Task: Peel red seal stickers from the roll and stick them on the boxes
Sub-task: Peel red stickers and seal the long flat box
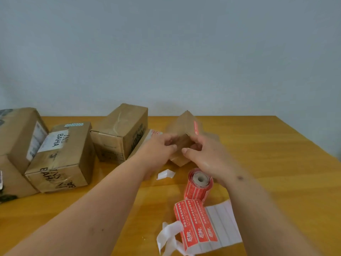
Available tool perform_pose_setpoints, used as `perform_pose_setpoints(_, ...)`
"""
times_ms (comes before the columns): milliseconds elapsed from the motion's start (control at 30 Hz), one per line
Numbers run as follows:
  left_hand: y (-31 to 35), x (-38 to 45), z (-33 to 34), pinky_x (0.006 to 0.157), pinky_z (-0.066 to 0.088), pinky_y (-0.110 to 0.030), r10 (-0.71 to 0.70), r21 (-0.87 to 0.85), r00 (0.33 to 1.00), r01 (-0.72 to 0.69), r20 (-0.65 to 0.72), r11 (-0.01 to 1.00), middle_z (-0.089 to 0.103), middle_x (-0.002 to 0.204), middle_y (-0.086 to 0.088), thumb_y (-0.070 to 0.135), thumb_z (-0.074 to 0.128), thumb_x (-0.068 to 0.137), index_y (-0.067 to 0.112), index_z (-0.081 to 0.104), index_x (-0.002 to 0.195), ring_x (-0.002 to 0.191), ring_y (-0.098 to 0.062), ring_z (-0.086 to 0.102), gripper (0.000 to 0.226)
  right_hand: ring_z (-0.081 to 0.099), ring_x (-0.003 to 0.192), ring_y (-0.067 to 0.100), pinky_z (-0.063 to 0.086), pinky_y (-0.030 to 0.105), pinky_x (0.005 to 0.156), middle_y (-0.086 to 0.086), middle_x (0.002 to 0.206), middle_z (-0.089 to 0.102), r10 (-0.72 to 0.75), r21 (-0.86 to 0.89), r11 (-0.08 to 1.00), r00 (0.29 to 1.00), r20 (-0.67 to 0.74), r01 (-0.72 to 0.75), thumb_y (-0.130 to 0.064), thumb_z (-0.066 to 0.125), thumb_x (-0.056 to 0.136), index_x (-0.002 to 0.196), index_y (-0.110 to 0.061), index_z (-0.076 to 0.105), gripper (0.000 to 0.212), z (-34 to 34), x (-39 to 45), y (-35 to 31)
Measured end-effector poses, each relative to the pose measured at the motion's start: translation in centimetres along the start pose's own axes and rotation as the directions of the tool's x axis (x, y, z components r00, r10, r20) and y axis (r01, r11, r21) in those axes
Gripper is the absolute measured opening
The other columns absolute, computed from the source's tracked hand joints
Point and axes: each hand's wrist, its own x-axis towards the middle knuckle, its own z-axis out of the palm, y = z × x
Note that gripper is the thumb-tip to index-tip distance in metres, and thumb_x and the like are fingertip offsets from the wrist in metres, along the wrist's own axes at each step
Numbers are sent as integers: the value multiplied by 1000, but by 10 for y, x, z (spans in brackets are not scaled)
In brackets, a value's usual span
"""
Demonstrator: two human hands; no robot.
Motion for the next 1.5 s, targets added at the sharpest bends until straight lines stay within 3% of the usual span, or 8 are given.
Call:
perform_pose_setpoints(167, -7, -15, -2, 93, 35, -21, -7, 33, 999, 8, -33, 999, 50, 142, 4, 21, 50, 99, 38, 43, 143, 124, -6, 47, 47, 46, 128, 11, 38, 29, 103, -8, 144, 45, -23, -49, 999, 998, -66, 20, -35, 57, 93, 143, -25, 40, 53, -1, -6, 9)
perform_pose_setpoints(433, -25, -67, 10, 80, 38, -16, -69, -24, 990, 66, -126, 998, 59, 120, 18, 25, 54, 98, 39, 57, 125, 107, 1, 52, 31, 54, 83, -12, 39, 3, 66, -20, 97, 60, -77, 10, 997, 970, -229, 82, -25, 58, 93, 107, -30, 63, 17, -3, -47, 32)
perform_pose_setpoints(667, -29, -105, 29, 70, 39, -7, -19, 49, 998, 22, -54, 999, 57, 110, 27, 34, 61, 93, 38, 59, 120, 100, 11, 52, 28, 51, 85, -9, 37, 4, 64, -17, 91, 59, -146, -103, 987, 954, -261, 123, -16, 62, 87, 83, -34, 60, 19, 10, -85, 55)
perform_pose_setpoints(800, -31, -118, 37, 88, 40, -11, -5, 146, 1000, 3, 12, 989, 51, 132, 23, 42, 60, 92, 38, 51, 132, 119, 7, 45, 41, 54, 76, 0, 37, 13, 60, -14, 84, 59, -97, -151, 986, 982, -164, 72, -25, 63, 84, 79, -32, 60, 10, 18, -102, 66)
perform_pose_setpoints(967, -36, -114, 48, 112, 34, -43, -84, 390, 991, 37, 104, 920, 47, 145, 13, 50, 54, 92, 35, 35, 145, 134, -12, 41, 59, 59, 81, 10, 43, 27, 64, -13, 84, 58, 101, -297, 950, 995, 1, -96, -54, 54, 88, 100, -35, 52, 23, 26, -111, 65)
perform_pose_setpoints(1100, -38, -118, 52, 100, 50, -37, -134, 189, 988, 116, 82, 975, 58, 125, 14, 31, 61, 93, 36, 47, 137, 115, -7, 56, 46, 60, 73, 8, 45, 26, 70, -6, 80, 63, 116, -95, 989, 993, 20, -114, -28, 61, 89, 102, -36, 50, 18, 27, -113, 67)
perform_pose_setpoints(1267, -35, -126, 49, 51, 46, -4, -113, -93, 993, 115, 32, 989, 60, 104, 19, 14, 60, 95, 35, 58, 122, 83, 2, 62, 34, 53, 62, 5, 39, 19, 55, -2, 78, 65, 79, 127, 989, 996, -32, -74, -14, 60, 90, 94, -32, 53, 19, 16, -117, 60)
perform_pose_setpoints(1500, -39, -132, 35, 77, 54, -26, 42, -500, 999, -27, 19, 865, 74, 92, -3, 13, 62, 88, 13, 70, 93, 93, -15, 71, 9, 58, 71, 6, 42, 23, 64, -6, 80, 66, 110, 307, 949, 989, -95, -76, -30, 64, 88, 89, -25, 63, 5, 11, -122, 54)
